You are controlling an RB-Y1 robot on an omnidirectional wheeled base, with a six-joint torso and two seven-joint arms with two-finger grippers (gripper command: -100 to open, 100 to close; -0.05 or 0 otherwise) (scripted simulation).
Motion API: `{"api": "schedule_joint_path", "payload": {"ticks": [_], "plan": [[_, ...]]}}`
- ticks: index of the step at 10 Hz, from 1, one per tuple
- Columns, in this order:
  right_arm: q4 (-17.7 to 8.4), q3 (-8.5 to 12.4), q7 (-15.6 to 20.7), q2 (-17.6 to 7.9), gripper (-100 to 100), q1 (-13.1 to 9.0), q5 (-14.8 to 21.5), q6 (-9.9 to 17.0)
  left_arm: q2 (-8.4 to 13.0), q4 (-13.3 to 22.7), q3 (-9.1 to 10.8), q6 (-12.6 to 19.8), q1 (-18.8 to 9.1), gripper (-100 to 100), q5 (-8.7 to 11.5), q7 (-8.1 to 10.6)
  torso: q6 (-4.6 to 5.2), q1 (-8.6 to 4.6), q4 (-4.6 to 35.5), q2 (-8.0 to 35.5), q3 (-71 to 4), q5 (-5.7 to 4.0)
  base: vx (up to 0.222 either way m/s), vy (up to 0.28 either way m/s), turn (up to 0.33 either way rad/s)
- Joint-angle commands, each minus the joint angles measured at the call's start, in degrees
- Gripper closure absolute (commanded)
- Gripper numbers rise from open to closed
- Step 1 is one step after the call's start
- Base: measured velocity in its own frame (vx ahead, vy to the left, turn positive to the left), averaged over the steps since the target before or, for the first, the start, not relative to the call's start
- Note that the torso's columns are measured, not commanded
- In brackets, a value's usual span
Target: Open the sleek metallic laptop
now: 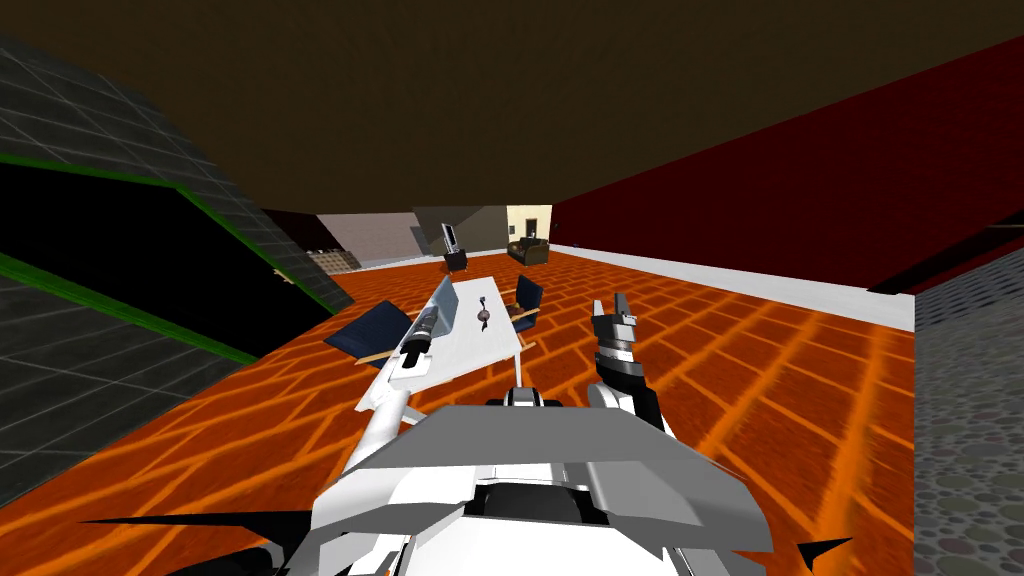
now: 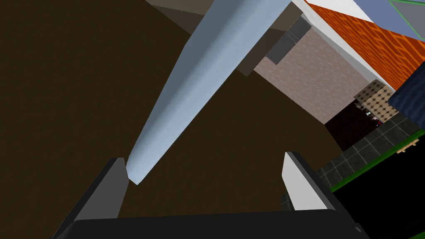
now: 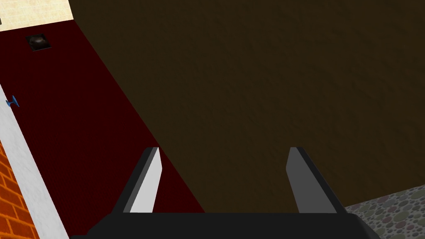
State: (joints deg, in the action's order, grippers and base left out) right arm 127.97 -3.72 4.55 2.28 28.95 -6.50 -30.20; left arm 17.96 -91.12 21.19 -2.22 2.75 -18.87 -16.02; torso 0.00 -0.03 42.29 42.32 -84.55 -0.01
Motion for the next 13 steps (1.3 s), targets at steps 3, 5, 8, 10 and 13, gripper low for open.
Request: {"api": "schedule_joint_path", "payload": {"ticks": [3,5,8,10,13], "plan": [[0.0,0.0,0.0,0.0,0,0.0,0.0,0.0,2.2,4.1,2.46,2.5,-2.6,-100,-1.7,-1.71,0.00,0.06,0.0,-0.1,0.0,0.02,0.035,-0.081,-0.061],[0.0,0.0,0.0,0.0,0,0.0,0.0,0.0,2.1,4.4,2.64,2.8,-3.0,-100,-1.9,-1.90,0.01,0.08,0.0,0.0,0.0,0.02,0.011,-0.048,-0.043],[0.0,0.0,0.0,0.0,0,0.0,0.0,0.0,2.4,4.1,2.69,3.8,-3.4,100,-2.0,-1.99,-0.02,0.15,0.0,-0.1,-0.1,0.06,0.036,0.021,-0.032],[0.0,0.0,0.0,0.0,0,0.0,0.0,0.0,1.6,5.1,2.85,4.3,-5.0,100,0.7,0.61,0.01,0.12,0.1,0.2,0.1,0.06,-0.044,0.074,0.035],[0.0,0.0,0.0,0.0,0,0.0,0.0,0.0,0.8,6.0,3.01,4.8,-6.7,100,3.4,3.21,-0.03,0.30,-0.1,0.0,0.0,0.24,-0.055,0.086,0.019]]}}
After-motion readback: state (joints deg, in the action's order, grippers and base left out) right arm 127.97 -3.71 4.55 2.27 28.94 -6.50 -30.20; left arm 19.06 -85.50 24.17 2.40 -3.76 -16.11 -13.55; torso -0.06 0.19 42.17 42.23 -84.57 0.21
